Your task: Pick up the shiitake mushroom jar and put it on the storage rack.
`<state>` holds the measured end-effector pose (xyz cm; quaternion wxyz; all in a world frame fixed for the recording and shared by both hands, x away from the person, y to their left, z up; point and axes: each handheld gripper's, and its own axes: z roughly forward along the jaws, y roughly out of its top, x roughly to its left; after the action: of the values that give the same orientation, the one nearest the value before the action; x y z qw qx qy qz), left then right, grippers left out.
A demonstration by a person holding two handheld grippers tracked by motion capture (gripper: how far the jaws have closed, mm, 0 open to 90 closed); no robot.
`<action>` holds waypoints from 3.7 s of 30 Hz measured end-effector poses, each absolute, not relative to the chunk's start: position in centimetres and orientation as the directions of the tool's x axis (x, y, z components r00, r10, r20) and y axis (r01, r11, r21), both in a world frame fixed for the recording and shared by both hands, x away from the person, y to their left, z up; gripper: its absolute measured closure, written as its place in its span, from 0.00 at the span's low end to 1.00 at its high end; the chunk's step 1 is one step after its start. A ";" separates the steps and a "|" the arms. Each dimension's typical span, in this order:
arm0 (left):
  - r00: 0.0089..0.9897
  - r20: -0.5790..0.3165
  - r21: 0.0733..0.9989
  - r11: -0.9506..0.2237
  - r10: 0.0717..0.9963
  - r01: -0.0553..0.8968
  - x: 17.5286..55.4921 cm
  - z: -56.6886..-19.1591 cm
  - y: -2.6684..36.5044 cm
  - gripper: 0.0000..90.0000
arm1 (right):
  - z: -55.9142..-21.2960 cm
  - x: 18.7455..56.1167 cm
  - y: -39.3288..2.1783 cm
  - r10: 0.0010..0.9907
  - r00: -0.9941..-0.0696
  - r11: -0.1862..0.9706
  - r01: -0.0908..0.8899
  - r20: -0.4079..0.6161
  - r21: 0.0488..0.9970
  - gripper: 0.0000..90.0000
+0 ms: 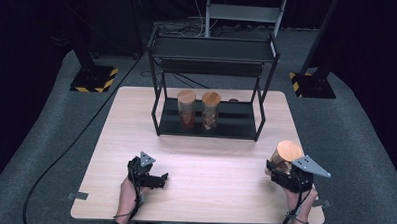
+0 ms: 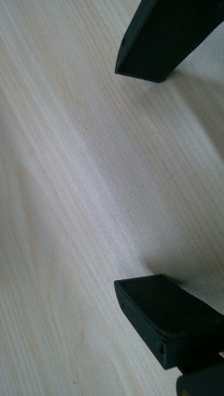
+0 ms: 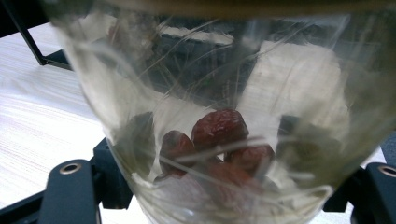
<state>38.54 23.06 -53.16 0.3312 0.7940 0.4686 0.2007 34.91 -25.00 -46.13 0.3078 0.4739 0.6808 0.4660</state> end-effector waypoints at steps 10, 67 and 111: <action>0.481 0.009 0.713 -0.343 0.877 0.611 38.5 -53.2 23.1 0.00 | -46.0 35.0 -24.4 0.924 -0.380 0.120 0.354 0.025 0.928 0.27; 0.479 0.009 0.714 -0.341 0.878 0.612 38.5 -53.2 23.0 0.00 | -45.1 37.9 -20.6 0.876 -0.483 0.177 0.345 0.012 0.922 0.27; 0.479 0.010 0.713 -0.342 0.878 0.612 38.5 -53.2 23.0 0.00 | -44.5 42.4 -17.9 0.868 -0.497 0.191 0.345 0.006 0.919 0.27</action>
<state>38.51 23.05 -53.15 0.3304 0.7940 0.4689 0.2013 42.44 -17.89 -44.51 0.2737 0.4203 0.7216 0.4772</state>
